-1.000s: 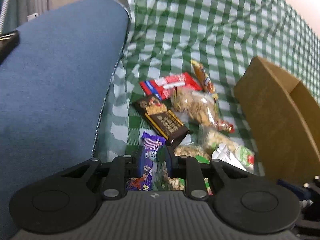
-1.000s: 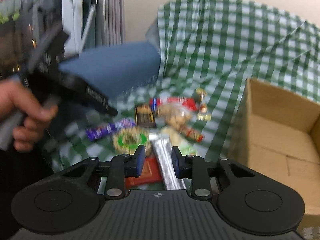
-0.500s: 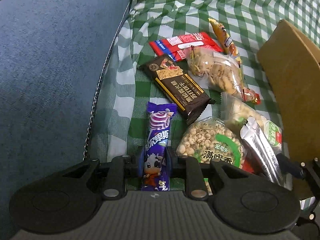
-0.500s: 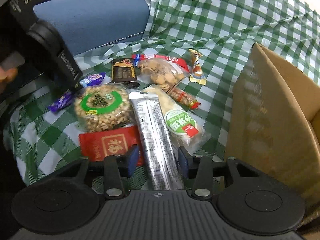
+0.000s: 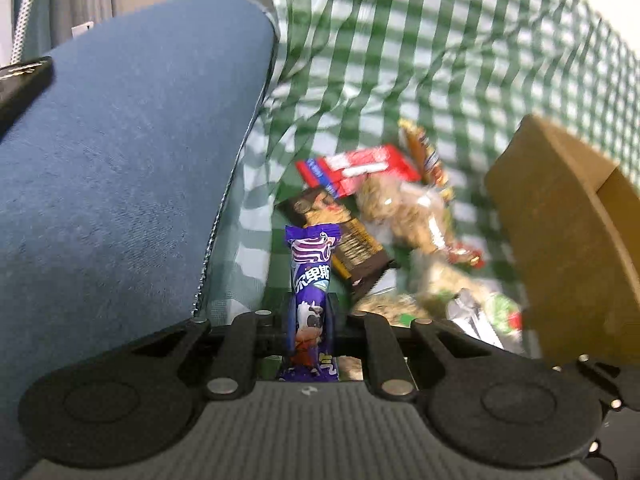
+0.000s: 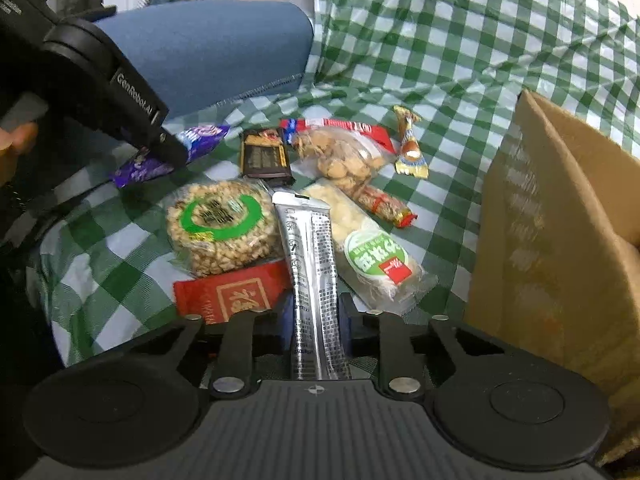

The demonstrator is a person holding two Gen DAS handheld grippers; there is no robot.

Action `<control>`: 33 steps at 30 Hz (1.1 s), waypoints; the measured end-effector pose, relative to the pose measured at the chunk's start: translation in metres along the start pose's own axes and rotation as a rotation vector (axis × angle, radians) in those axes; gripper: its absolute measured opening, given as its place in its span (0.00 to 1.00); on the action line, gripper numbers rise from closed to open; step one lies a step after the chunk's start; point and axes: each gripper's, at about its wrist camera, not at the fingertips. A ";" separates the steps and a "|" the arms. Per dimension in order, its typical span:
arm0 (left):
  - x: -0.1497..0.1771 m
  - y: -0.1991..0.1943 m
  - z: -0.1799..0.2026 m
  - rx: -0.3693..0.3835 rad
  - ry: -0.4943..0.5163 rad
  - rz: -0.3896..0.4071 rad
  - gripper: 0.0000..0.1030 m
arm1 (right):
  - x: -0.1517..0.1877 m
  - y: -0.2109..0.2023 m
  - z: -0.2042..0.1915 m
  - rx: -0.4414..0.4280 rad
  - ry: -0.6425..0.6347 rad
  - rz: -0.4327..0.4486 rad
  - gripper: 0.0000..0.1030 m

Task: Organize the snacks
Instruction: 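Grasp the purple candy bar with the left tool while the right tool grasps the silver stick pack, then lift both snacks and carry them over the cardboard box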

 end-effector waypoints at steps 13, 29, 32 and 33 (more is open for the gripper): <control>0.018 0.004 0.051 0.123 0.197 -0.160 0.15 | 0.009 -0.019 0.006 -0.062 0.061 -0.057 0.23; 0.016 0.015 0.053 0.097 0.205 -0.206 0.18 | 0.012 -0.004 0.006 -0.095 0.073 -0.127 0.29; 0.018 0.013 0.055 0.089 0.216 -0.197 0.17 | 0.012 -0.005 0.004 -0.077 0.052 -0.123 0.25; 0.018 0.012 0.055 0.087 0.218 -0.192 0.16 | 0.013 -0.006 0.004 -0.071 0.045 -0.120 0.24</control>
Point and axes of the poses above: each gripper's, at about its wrist camera, not at the fingertips, and y roughly the way its jaws point, z to its right, x to its underside, and after that the axes turned 11 degrees about -z, right-handed
